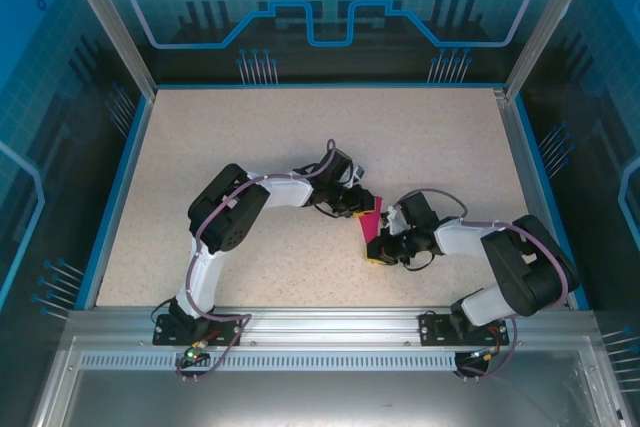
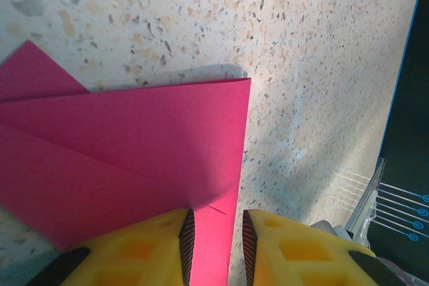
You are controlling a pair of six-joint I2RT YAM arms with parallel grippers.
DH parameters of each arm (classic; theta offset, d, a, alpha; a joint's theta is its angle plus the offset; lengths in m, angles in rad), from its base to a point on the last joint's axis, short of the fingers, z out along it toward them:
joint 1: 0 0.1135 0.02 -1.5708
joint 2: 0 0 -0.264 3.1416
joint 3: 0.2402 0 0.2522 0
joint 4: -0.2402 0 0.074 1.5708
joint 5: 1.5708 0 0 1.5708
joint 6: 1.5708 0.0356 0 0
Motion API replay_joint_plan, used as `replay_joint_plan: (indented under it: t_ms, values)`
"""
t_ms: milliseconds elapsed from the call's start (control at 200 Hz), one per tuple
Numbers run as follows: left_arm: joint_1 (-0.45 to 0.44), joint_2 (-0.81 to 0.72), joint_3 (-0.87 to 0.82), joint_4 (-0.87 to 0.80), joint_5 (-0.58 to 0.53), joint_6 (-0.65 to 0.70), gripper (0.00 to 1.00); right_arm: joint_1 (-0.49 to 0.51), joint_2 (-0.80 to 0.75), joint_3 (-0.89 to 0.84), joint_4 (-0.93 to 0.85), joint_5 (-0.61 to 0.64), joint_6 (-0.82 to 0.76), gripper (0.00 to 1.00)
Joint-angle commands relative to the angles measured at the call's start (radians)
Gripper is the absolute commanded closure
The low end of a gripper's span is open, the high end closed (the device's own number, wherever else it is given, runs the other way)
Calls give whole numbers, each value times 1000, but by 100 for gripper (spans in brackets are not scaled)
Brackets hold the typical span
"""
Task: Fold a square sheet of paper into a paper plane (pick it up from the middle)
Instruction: Fold the wing for the fifth time at the center of the table.
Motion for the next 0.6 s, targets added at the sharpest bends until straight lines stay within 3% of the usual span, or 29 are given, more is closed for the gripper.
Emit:
replay_joint_plan:
  t_ms: [0,595]
  values:
    - [-9,50,-4,-92,-40,-16,71,1,43,-58,-115,46,3,91]
    - [-7,40,-12,-82,-28,-12,71,5,66,-73,-119,69,-3,94]
